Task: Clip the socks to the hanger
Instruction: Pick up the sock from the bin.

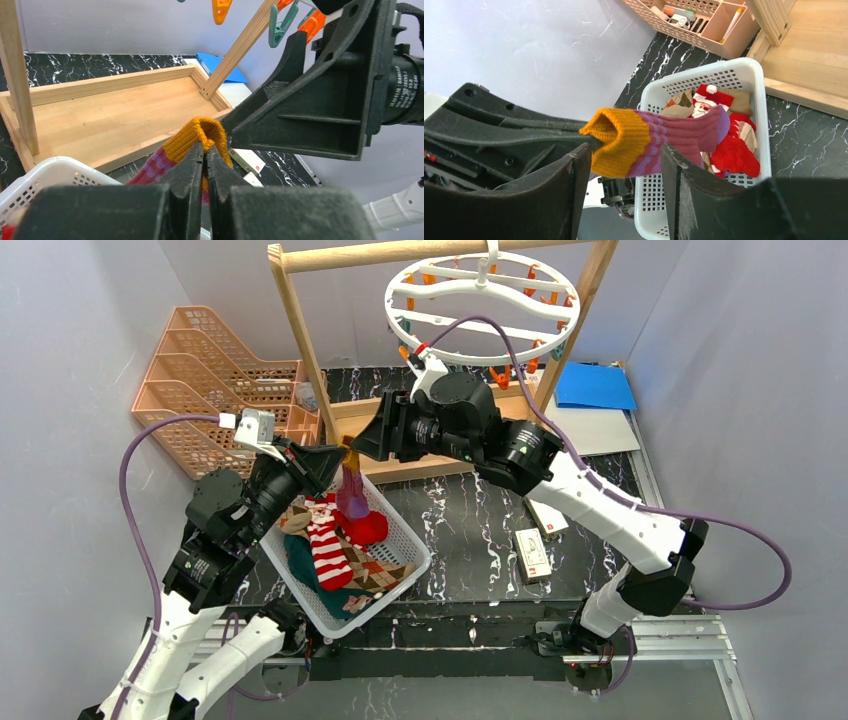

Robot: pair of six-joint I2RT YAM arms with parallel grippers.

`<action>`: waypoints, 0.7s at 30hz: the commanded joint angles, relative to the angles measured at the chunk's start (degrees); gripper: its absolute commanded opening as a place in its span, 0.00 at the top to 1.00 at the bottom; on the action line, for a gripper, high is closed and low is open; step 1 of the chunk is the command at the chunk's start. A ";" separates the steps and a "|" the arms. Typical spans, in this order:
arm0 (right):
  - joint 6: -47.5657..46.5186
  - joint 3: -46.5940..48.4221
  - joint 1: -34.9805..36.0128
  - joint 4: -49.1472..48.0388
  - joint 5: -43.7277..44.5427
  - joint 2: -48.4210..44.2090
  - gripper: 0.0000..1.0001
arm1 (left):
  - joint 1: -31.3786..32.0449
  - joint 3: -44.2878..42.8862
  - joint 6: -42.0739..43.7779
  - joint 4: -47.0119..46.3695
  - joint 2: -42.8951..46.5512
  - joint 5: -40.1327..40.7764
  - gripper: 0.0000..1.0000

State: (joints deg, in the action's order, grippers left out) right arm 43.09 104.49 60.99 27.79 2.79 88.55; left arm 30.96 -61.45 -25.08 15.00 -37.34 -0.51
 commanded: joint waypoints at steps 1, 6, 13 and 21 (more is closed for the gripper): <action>0.40 4.18 0.02 -2.84 -0.22 2.23 0.41 | -0.02 0.11 0.69 -1.41 -0.04 -1.99 1.00; 0.50 4.54 0.08 -2.65 -0.37 3.58 0.46 | -0.02 0.11 1.43 -1.43 0.67 -2.05 1.00; 0.77 4.80 0.07 -2.00 0.36 4.25 0.66 | -0.02 0.36 2.46 -1.32 1.27 -2.39 1.00; -0.54 3.72 0.18 3.31 6.17 0.83 0.99 | -0.02 0.30 4.11 -0.41 2.03 -0.29 1.00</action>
State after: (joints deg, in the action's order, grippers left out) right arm 43.33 106.54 61.23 27.99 4.58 92.99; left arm 30.96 -61.34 -22.61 15.05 -36.07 -2.04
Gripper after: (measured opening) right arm 0.040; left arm 0.015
